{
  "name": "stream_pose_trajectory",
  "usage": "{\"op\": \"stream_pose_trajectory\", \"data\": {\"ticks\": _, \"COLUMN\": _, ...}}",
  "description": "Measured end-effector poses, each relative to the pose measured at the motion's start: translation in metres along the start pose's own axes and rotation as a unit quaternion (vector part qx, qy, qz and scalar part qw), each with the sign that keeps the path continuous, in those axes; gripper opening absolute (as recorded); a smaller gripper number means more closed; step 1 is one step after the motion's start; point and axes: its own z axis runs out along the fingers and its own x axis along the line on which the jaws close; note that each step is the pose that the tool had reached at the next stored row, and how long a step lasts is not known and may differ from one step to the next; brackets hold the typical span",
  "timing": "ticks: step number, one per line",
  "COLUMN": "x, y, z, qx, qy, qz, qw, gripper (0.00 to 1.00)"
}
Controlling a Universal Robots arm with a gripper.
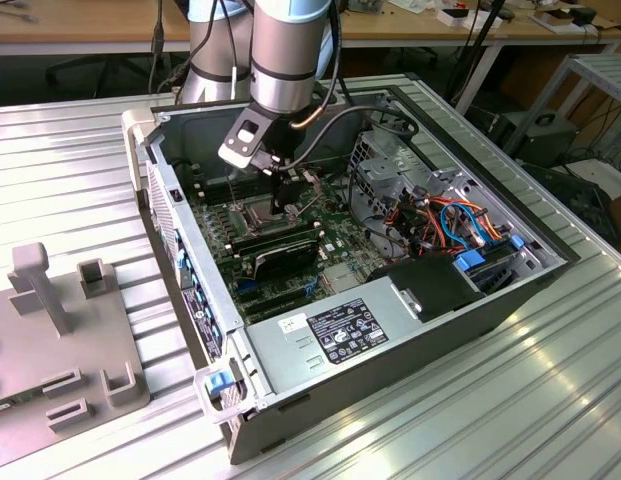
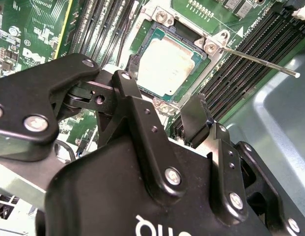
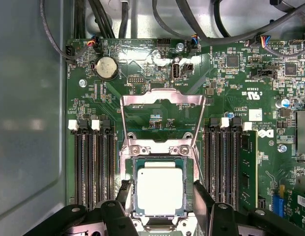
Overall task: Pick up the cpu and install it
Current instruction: 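Place the cpu into insertion slot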
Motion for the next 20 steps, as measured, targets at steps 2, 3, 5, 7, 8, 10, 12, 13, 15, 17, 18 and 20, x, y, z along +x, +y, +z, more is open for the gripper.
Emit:
{"op": "stream_pose_trajectory", "data": {"ticks": 2, "x": 0.0000, "y": 0.0000, "z": -0.0002, "qx": 0.0000, "qy": 0.0000, "qz": 0.000, "qw": 1.00000, "gripper": 0.62}}
{"op": "stream_pose_trajectory", "data": {"ticks": 3, "x": 0.0000, "y": 0.0000, "z": -0.0004, "qx": 0.0000, "qy": 0.0000, "qz": 0.000, "qw": 1.00000, "gripper": 0.62}}
{"op": "stream_pose_trajectory", "data": {"ticks": 5, "x": 0.0000, "y": 0.0000, "z": -0.0007, "qx": 0.0000, "qy": 0.0000, "qz": 0.000, "qw": 1.00000, "gripper": 0.62}}
{"op": "stream_pose_trajectory", "data": {"ticks": 7, "x": 0.0000, "y": 0.0001, "z": -0.0009, "qx": 0.0000, "qy": 0.0000, "qz": 0.000, "qw": 1.00000, "gripper": 0.62}}
{"op": "stream_pose_trajectory", "data": {"ticks": 8, "x": 0.0000, "y": 0.0001, "z": -0.0010, "qx": 0.0000, "qy": 0.0000, "qz": 0.000, "qw": 1.00000, "gripper": 0.62}}
{"op": "stream_pose_trajectory", "data": {"ticks": 10, "x": 0.0000, "y": 0.0000, "z": -0.0010, "qx": 0.0000, "qy": 0.0000, "qz": 0.000, "qw": 1.00000, "gripper": 0.62}}
{"op": "stream_pose_trajectory", "data": {"ticks": 12, "x": 0.0000, "y": 0.0001, "z": -0.0011, "qx": 0.0000, "qy": 0.0000, "qz": 0.000, "qw": 1.00000, "gripper": 0.62}}
{"op": "stream_pose_trajectory", "data": {"ticks": 13, "x": 0.0000, "y": 0.0001, "z": -0.0011, "qx": 0.0000, "qy": 0.0000, "qz": 0.000, "qw": 1.00000, "gripper": 0.62}}
{"op": "stream_pose_trajectory", "data": {"ticks": 15, "x": -0.0001, "y": 0.0000, "z": -0.0018, "qx": 0.0002, "qy": -0.0003, "qz": 0.000, "qw": 1.00000, "gripper": 0.62}}
{"op": "stream_pose_trajectory", "data": {"ticks": 17, "x": -0.0001, "y": 0.0002, "z": -0.0031, "qx": 0.0000, "qy": 0.0000, "qz": 0.000, "qw": 1.00000, "gripper": 0.62}}
{"op": "stream_pose_trajectory", "data": {"ticks": 18, "x": -0.0001, "y": 0.0002, "z": -0.0041, "qx": 0.0000, "qy": -0.0001, "qz": 0.000, "qw": 1.00000, "gripper": 0.62}}
{"op": "stream_pose_trajectory", "data": {"ticks": 20, "x": -0.0001, "y": 0.0003, "z": -0.0065, "qx": 0.0000, "qy": 0.0000, "qz": 0.000, "qw": 1.00000, "gripper": 0.62}}
